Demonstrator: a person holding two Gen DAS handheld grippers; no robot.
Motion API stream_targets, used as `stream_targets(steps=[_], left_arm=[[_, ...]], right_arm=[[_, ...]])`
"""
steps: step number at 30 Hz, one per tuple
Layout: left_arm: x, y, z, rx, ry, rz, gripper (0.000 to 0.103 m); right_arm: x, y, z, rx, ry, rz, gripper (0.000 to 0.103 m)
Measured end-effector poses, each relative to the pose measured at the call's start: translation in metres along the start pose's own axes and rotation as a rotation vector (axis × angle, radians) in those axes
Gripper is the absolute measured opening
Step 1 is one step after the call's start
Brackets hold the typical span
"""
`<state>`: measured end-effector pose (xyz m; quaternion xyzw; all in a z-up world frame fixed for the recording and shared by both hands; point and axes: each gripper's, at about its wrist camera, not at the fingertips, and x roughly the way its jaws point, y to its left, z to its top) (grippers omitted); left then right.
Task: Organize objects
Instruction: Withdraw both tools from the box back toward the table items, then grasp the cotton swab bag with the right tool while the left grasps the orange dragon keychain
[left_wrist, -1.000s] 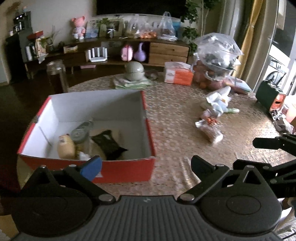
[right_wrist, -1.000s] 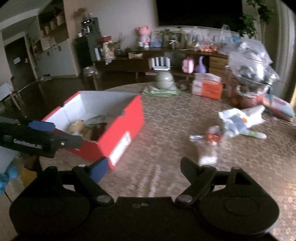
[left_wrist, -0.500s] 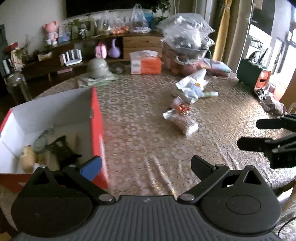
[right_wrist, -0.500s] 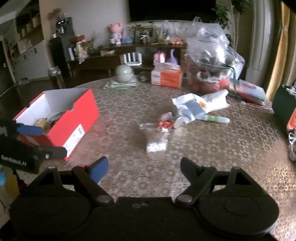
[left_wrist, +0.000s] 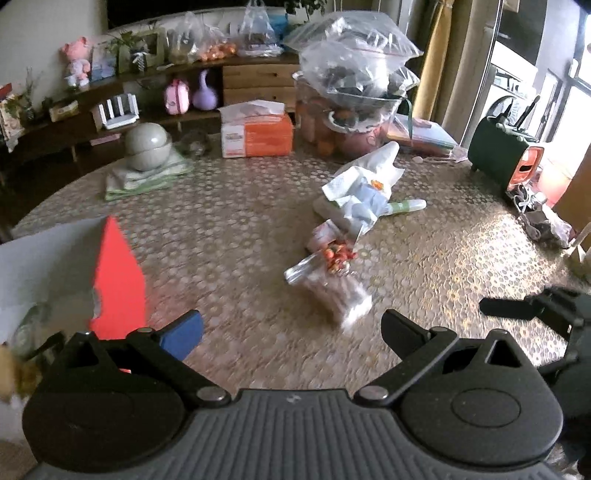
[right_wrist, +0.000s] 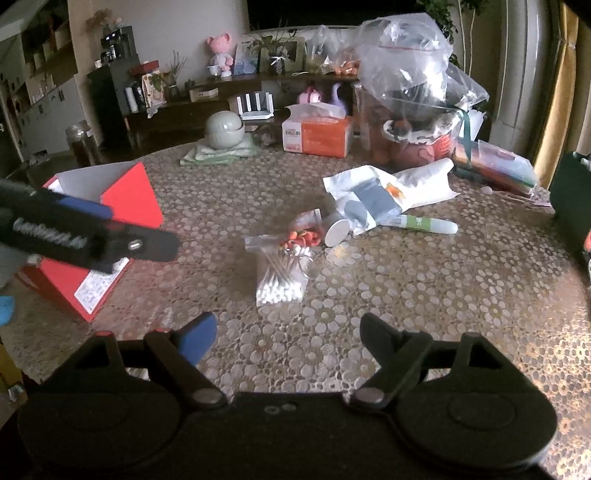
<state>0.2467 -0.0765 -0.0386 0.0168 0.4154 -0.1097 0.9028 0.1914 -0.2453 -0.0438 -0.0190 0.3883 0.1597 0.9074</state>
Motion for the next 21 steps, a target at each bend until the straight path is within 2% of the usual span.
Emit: stream_targets(steps=[5, 10, 15, 21], left_arm=[[0.034, -0.013, 0.019, 0.0, 0.031, 0.029, 0.103], [0.066, -0.017, 0.042, -0.021, 0.08, -0.002, 0.103], [0.096, -0.02, 0.063, -0.057, 0.173, -0.064, 0.103], [0.123, -0.029, 0.076, -0.06, 0.226, -0.075, 0.102]], right_arm=[[0.026, 0.002, -0.003, -0.013, 0.02, 0.013, 0.084], [0.051, 0.008, -0.004, -0.012, 0.05, 0.033, 0.084], [0.071, 0.01, 0.002, 0.007, 0.068, 0.041, 0.083], [0.087, 0.013, 0.005, 0.036, 0.075, 0.041, 0.083]])
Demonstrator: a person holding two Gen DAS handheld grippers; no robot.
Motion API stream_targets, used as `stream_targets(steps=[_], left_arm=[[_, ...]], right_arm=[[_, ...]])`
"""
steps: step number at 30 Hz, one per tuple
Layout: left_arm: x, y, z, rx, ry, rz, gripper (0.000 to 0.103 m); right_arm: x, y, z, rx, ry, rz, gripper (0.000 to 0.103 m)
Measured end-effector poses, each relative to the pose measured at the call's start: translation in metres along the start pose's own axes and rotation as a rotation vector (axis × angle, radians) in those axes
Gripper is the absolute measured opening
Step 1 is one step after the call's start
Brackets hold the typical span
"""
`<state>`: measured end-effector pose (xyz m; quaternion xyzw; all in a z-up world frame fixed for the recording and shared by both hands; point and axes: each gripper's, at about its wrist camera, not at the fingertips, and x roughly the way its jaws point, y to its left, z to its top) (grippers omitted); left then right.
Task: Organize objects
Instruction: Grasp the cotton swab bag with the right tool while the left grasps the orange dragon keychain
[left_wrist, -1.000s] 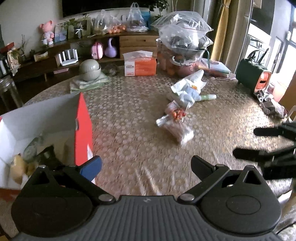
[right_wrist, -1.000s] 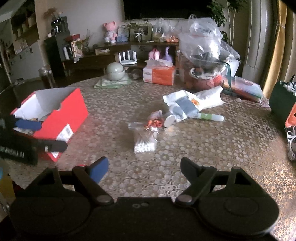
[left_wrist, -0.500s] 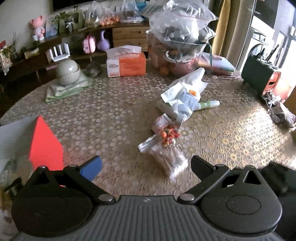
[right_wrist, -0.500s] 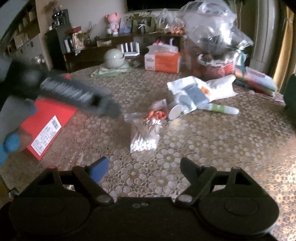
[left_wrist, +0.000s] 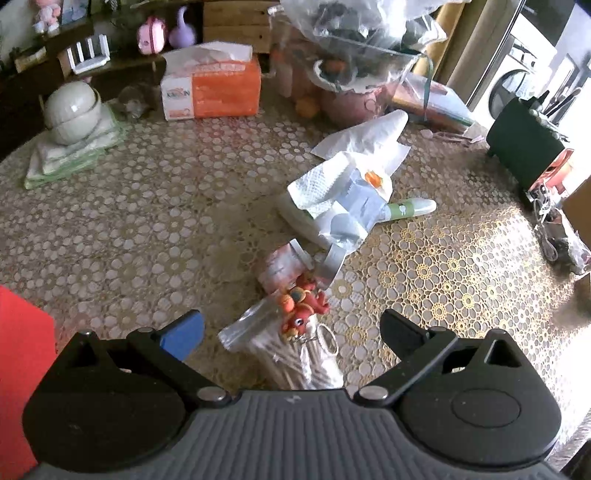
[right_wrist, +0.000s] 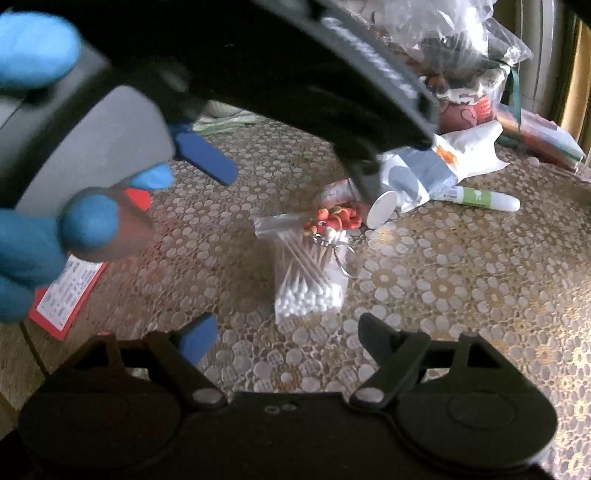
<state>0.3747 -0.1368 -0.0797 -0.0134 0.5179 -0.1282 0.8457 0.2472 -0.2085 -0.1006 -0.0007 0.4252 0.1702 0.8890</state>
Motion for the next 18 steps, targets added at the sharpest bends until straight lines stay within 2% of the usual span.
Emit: stream_targets(steps=[3, 7, 11, 13, 15, 17, 18], left_arm=[[0.012, -0.002, 0.003, -0.004, 0.037, -0.035, 0.097], [0.025, -0.003, 0.007, -0.006, 0.074, -0.054, 0.073], [0.034, -0.007, 0.008, 0.011, 0.085, -0.064, 0.062], [0.037, -0.008, 0.008, 0.018, 0.088, -0.071, 0.053], [0.039, -0.01, 0.009, 0.024, 0.088, -0.072, 0.05], [0.041, -0.011, 0.009, 0.029, 0.081, -0.069, 0.049], [0.041, -0.012, 0.009, 0.035, 0.076, -0.066, 0.044]], right_arm=[[0.009, 0.003, 0.0, -0.002, -0.001, -0.016, 0.083], [0.019, 0.006, 0.0, 0.0, 0.0, -0.023, 0.082], [0.023, 0.007, 0.002, -0.004, -0.01, -0.044, 0.082], [0.024, 0.008, 0.003, 0.0, -0.016, -0.053, 0.082], [0.025, 0.008, 0.004, 0.004, -0.023, -0.068, 0.08], [0.026, 0.008, 0.005, 0.009, -0.031, -0.079, 0.068], [0.026, 0.008, 0.006, 0.008, -0.036, -0.091, 0.065]])
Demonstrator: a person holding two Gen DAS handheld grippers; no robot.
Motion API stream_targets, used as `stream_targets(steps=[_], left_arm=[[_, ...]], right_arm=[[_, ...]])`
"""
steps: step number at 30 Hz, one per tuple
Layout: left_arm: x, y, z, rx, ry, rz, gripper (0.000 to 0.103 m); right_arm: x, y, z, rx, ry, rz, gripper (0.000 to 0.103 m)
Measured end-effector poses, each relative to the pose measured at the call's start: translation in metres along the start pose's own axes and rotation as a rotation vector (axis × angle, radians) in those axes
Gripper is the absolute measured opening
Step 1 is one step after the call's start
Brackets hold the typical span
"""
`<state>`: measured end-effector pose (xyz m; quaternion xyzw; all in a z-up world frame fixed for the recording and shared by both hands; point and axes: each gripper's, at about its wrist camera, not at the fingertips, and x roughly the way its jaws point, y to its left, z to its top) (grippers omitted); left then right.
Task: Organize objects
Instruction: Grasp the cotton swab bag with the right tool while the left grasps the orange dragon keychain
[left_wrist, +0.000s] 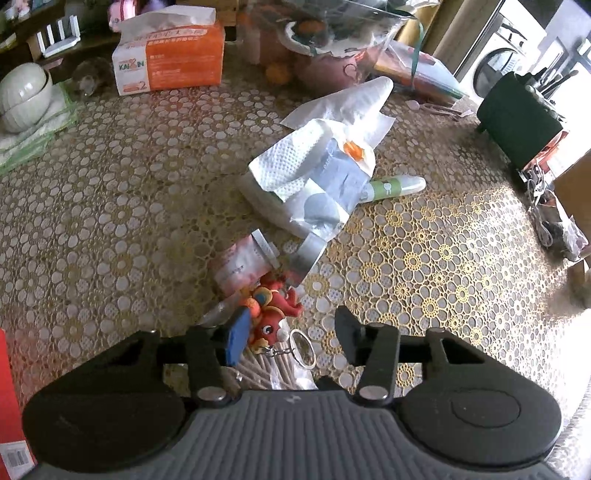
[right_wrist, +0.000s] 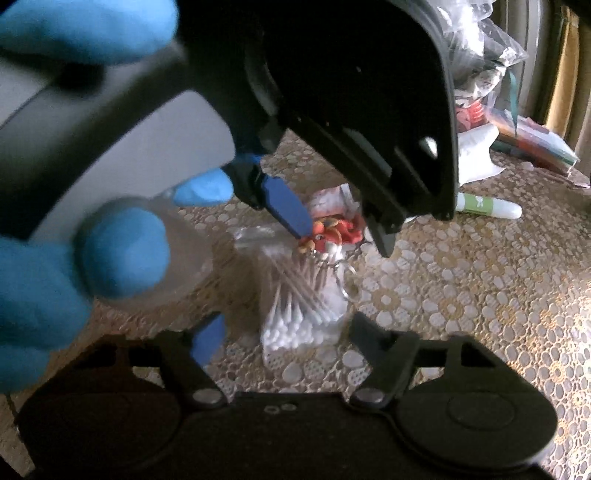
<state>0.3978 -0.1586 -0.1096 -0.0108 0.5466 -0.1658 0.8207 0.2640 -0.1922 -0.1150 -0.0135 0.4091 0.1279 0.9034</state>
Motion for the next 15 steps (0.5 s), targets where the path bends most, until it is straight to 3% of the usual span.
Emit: stream_targets(steps=[3, 8, 14, 15], left_arm=[[0.001, -0.003, 0.0, 0.02, -0.006, 0.01, 0.037], [0.002, -0.003, 0.0, 0.037, -0.012, 0.05, 0.022], [-0.005, 0.004, -0.005, 0.022, -0.035, 0.039, 0.019], [-0.007, 0.006, -0.006, 0.015, -0.038, 0.034, 0.014]], right_arm=[[0.0, 0.0, 0.001, -0.004, -0.006, -0.008, 0.061], [-0.003, 0.001, 0.0, -0.011, -0.014, -0.041, 0.043], [-0.011, -0.002, -0.002, 0.006, -0.01, -0.03, 0.036], [-0.014, -0.001, -0.004, 0.005, -0.01, -0.024, 0.036]])
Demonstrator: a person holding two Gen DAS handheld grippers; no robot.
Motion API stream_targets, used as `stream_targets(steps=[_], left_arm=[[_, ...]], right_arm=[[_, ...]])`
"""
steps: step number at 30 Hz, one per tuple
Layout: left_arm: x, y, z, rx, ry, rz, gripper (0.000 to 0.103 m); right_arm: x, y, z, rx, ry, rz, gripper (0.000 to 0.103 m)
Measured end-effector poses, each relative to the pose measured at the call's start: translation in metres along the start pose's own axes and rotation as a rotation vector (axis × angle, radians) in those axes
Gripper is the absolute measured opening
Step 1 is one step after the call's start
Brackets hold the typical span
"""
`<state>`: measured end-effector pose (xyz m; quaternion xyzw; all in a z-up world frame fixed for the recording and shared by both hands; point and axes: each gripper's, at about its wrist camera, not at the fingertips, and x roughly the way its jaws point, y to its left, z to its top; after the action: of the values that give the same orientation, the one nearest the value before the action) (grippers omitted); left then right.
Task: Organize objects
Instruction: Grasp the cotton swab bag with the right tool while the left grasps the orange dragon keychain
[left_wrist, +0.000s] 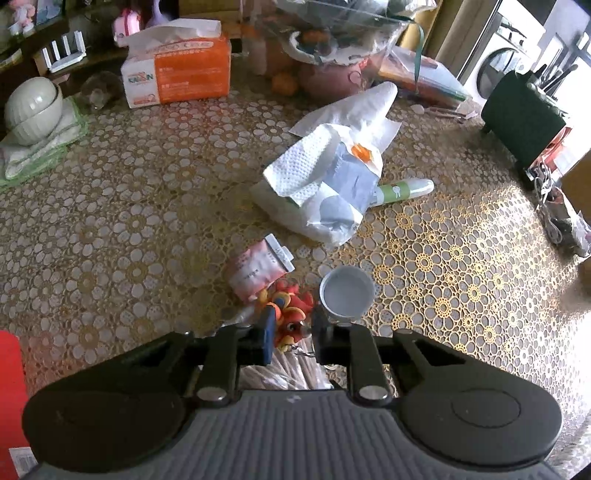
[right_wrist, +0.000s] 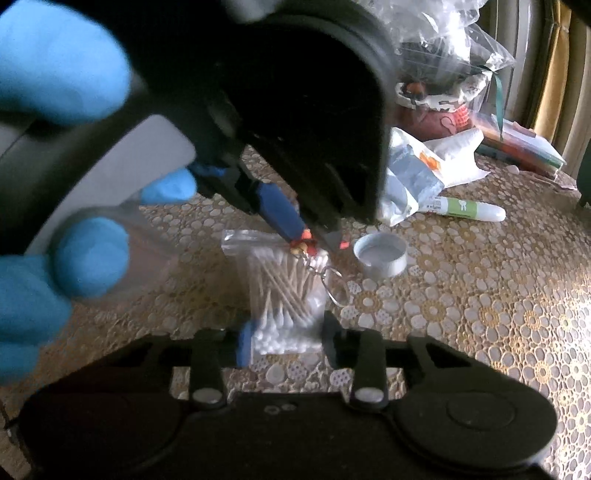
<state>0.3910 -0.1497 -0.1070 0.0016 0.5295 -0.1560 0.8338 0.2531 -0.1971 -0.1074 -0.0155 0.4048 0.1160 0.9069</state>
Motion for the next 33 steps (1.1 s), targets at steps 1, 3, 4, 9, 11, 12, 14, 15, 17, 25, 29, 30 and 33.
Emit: stream_targets(steps=[1, 3, 4, 9, 11, 12, 14, 15, 17, 25, 29, 30, 33], left_arm=[[-0.003, 0.003, -0.001, -0.011, -0.003, -0.008, 0.007], [-0.01, 0.008, -0.004, -0.03, -0.01, -0.027, 0.006], [-0.014, 0.011, -0.005, -0.035, -0.015, -0.027, 0.006], [-0.021, 0.022, -0.015, -0.068, -0.002, -0.021, 0.006], [-0.02, 0.025, -0.019, -0.076, 0.026, -0.043, 0.006], [-0.02, 0.026, -0.021, -0.084, 0.032, -0.046, 0.006], [-0.018, 0.025, -0.023, -0.092, 0.041, -0.052, 0.006], [-0.017, 0.024, -0.023, -0.102, 0.049, -0.071, 0.007], [-0.015, 0.02, -0.023, -0.12, 0.059, -0.079, 0.01], [-0.001, 0.002, -0.015, -0.107, 0.04, -0.015, 0.074], [0.014, -0.003, -0.015, -0.085, 0.061, 0.036, 0.074], [0.018, -0.005, -0.015, -0.068, 0.065, 0.052, 0.074], [0.024, -0.009, -0.015, -0.046, 0.07, 0.069, 0.074]], right_arm=[[-0.003, 0.0, -0.002, -0.002, 0.001, 0.003, 0.035], [-0.009, 0.002, -0.004, -0.006, 0.003, 0.006, 0.035], [-0.012, 0.002, -0.004, -0.004, 0.006, 0.009, 0.035], [-0.027, 0.004, -0.016, -0.028, 0.022, 0.021, 0.034], [-0.03, -0.001, -0.017, -0.034, 0.031, 0.024, 0.034], [-0.033, -0.002, -0.021, -0.034, 0.033, 0.026, 0.034], [-0.037, -0.004, -0.026, -0.035, 0.041, 0.025, 0.034], [-0.039, -0.004, -0.029, -0.035, 0.04, 0.024, 0.034], [-0.042, -0.005, -0.031, -0.031, 0.043, 0.025, 0.034], [-0.042, -0.013, -0.03, -0.018, 0.036, 0.048, 0.034], [-0.04, -0.018, -0.03, -0.009, 0.036, 0.058, 0.035], [-0.04, -0.019, -0.03, -0.008, 0.036, 0.06, 0.035], [-0.038, -0.02, -0.03, -0.009, 0.038, 0.064, 0.035]])
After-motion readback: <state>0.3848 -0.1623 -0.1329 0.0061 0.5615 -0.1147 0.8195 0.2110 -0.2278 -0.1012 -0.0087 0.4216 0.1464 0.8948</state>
